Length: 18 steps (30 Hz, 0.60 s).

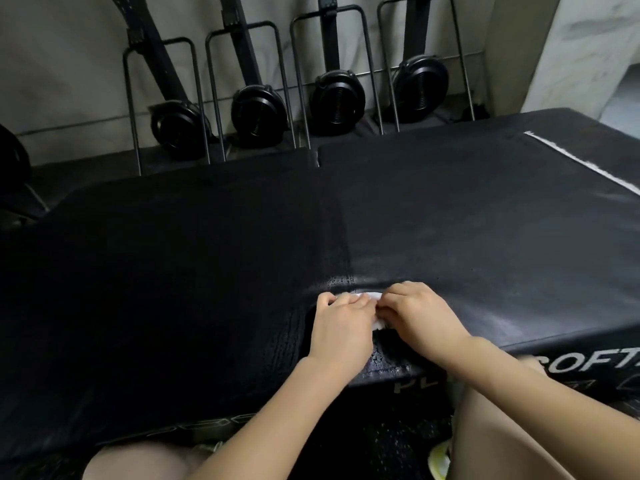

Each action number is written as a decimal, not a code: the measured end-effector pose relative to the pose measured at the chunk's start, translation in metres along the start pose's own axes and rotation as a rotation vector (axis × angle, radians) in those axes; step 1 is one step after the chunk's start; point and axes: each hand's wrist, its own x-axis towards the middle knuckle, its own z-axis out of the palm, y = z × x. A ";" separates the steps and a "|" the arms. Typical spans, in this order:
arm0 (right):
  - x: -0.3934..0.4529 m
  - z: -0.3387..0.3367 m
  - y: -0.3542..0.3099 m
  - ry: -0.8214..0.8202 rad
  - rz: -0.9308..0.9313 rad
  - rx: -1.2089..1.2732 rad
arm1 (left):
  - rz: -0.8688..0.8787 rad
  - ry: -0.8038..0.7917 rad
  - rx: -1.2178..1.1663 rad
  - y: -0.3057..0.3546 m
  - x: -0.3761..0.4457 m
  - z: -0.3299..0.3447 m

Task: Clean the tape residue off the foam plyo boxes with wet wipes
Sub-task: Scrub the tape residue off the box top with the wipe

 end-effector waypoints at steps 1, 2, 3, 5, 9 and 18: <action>-0.003 -0.001 -0.002 0.003 0.003 0.000 | 0.003 -0.010 0.009 0.002 -0.003 -0.003; -0.007 -0.003 -0.004 0.009 0.003 0.006 | 0.010 -0.013 0.016 0.004 -0.007 -0.005; -0.014 -0.004 -0.005 0.011 -0.005 0.011 | 0.023 -0.009 0.020 0.006 -0.013 -0.008; -0.028 -0.008 -0.009 -0.017 -0.027 0.032 | 0.063 0.014 0.010 0.010 -0.026 -0.010; -0.047 -0.012 -0.014 -0.047 -0.043 0.062 | 0.119 0.042 -0.024 0.014 -0.045 -0.005; 0.024 0.012 0.014 0.000 0.044 0.009 | 0.019 -0.064 0.015 -0.018 0.026 0.004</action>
